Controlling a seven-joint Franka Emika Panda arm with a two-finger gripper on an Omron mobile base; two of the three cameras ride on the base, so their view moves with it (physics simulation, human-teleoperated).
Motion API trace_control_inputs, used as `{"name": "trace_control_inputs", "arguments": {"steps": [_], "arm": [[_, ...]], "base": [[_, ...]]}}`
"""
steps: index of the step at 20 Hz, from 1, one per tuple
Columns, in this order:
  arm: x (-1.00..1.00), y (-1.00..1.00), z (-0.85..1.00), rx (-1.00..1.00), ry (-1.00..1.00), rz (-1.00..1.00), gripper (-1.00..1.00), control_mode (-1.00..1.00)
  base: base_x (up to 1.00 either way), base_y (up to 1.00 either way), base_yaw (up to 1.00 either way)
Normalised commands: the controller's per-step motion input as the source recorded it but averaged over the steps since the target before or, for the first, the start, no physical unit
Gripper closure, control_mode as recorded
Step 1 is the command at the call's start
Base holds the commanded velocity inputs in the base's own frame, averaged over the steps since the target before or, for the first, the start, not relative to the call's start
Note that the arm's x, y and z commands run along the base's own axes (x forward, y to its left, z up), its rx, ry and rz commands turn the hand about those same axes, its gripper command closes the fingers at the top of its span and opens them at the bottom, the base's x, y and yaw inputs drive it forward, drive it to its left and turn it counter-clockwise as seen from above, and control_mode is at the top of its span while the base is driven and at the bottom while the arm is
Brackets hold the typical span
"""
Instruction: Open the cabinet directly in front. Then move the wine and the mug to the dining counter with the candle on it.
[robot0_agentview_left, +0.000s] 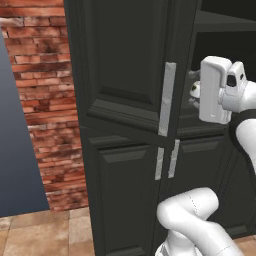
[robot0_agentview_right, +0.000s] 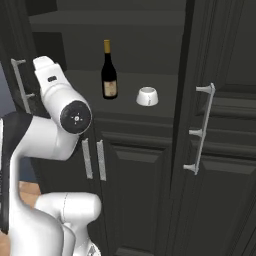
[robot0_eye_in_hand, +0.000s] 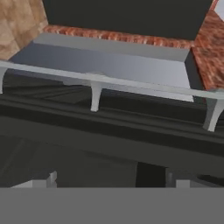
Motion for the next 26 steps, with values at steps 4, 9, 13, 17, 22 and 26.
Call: {"name": "trace_control_inputs", "arguments": {"steps": [4, 9, 13, 17, 22, 26], "arm": [[0.20, 0.24, -0.07, -0.02, 0.02, 0.13, -1.00, -1.00], [0.24, 0.22, -0.09, -0.02, 0.02, 0.15, -1.00, -1.00], [0.16, 0.25, -0.07, -0.02, 0.02, 0.16, -1.00, -1.00], [0.01, 0.53, -0.04, -0.06, 0.00, 0.17, -1.00, -1.00], [-0.02, 0.94, -0.08, -0.11, 0.00, 0.14, -1.00, -1.00], [-0.15, 1.00, -0.09, -0.12, 0.00, 0.11, -1.00, -1.00]], "base": [[0.00, 0.00, 0.00], [0.00, 0.00, 0.00], [0.00, 0.00, 0.00], [0.00, 0.00, 0.00], [0.00, 0.00, 0.00], [0.00, 0.00, 0.00]]}}
